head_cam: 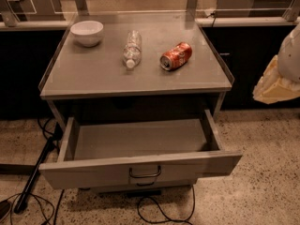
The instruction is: Close top drawer
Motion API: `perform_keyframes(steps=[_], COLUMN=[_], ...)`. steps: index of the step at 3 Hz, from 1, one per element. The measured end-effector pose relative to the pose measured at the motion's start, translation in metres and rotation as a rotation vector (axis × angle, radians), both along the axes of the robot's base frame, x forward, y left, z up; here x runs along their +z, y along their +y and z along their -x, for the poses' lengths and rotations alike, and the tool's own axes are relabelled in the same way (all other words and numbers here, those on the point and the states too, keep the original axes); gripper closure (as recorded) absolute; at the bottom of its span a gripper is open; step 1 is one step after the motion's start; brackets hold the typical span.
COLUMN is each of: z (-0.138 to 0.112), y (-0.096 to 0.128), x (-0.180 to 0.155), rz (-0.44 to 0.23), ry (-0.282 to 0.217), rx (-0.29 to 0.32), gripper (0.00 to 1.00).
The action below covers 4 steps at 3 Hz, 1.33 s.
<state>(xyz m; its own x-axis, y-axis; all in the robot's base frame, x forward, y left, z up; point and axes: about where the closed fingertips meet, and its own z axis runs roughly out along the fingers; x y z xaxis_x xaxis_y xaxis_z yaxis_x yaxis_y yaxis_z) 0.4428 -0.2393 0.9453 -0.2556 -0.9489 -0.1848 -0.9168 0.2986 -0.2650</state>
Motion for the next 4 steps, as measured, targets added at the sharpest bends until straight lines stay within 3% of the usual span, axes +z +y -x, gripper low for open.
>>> perform_keyframes(steps=[2, 3, 4], z=[0.004, 0.009, 0.01], y=[-0.053, -0.058, -0.058], x=[-0.085, -0.133, -0.133], rz=[0.012, -0.024, -0.024], ry=[0.032, 0.115, 0.115], rx=[-0.057, -0.064, -0.064], gripper=[1.0, 1.0, 1.0])
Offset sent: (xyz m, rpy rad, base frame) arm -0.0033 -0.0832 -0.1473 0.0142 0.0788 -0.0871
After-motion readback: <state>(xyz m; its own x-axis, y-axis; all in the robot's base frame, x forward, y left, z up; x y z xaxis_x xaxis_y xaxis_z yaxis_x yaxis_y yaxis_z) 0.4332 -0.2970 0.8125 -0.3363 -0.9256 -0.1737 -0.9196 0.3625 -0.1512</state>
